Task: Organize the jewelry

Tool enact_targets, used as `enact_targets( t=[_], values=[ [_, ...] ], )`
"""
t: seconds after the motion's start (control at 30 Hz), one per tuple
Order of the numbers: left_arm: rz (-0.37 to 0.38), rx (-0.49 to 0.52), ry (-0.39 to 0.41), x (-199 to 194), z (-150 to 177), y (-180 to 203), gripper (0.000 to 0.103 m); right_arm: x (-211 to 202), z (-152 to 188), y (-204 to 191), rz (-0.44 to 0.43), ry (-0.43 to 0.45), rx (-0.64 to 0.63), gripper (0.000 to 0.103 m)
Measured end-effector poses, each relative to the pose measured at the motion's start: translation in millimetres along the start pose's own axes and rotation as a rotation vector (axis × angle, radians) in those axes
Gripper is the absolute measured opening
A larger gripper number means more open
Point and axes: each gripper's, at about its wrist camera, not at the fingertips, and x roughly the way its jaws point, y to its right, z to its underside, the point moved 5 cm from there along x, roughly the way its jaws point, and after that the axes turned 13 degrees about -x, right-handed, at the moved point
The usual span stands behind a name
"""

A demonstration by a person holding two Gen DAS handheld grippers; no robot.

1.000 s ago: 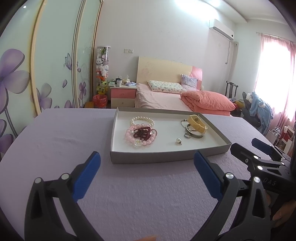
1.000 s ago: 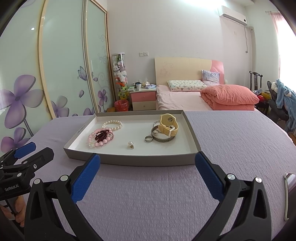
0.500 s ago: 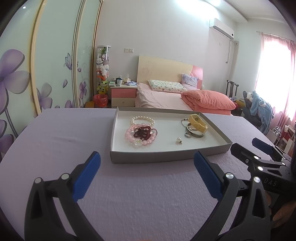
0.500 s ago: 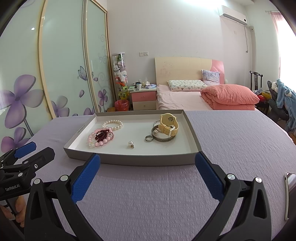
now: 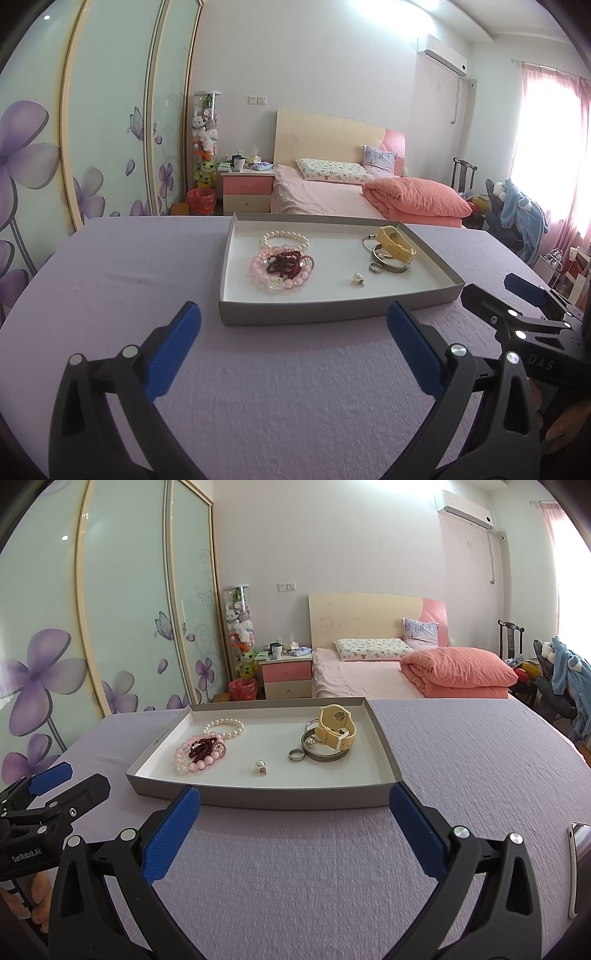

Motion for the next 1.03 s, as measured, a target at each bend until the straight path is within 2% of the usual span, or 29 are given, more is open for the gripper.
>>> enact_targets(
  t=[1.03],
  values=[
    [-0.012, 0.0, -0.038, 8.3, 2.3, 0.3, 0.099, 1.8, 3.2, 1.5, 0.0, -0.003, 0.001, 0.102]
  ],
)
